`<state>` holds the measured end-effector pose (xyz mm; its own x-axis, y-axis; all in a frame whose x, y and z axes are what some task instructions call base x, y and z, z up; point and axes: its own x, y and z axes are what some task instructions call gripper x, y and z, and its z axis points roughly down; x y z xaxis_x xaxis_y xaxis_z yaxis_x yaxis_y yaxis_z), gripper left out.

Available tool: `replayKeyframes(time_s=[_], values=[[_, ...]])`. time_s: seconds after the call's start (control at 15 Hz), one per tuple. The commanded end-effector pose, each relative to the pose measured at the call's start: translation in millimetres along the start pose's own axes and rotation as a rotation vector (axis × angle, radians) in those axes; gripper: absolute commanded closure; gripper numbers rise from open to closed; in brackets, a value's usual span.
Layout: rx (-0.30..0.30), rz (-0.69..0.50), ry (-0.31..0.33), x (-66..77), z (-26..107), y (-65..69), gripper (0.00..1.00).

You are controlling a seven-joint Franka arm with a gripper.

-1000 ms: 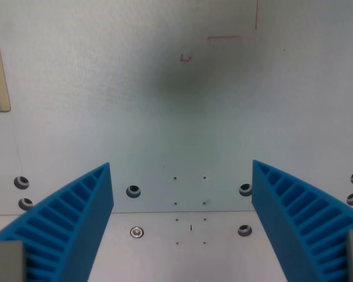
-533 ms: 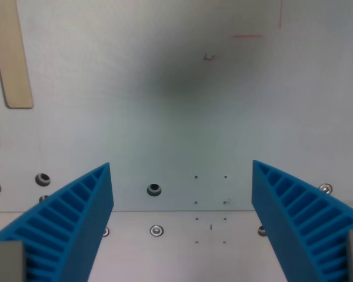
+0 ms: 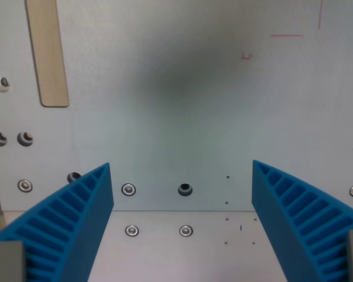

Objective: Move in base positive y

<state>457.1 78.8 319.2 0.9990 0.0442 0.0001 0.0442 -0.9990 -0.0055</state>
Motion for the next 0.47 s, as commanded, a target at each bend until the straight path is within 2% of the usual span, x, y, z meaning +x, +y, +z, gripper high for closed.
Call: replayKeyframes(time_s=[0.07,0.47], values=[[-0.008,0.019,-0.004,7.1,-1.1,-14.0,0.00],[-0.008,0.019,-0.004,10.5,-0.5,-44.0,0.00]])
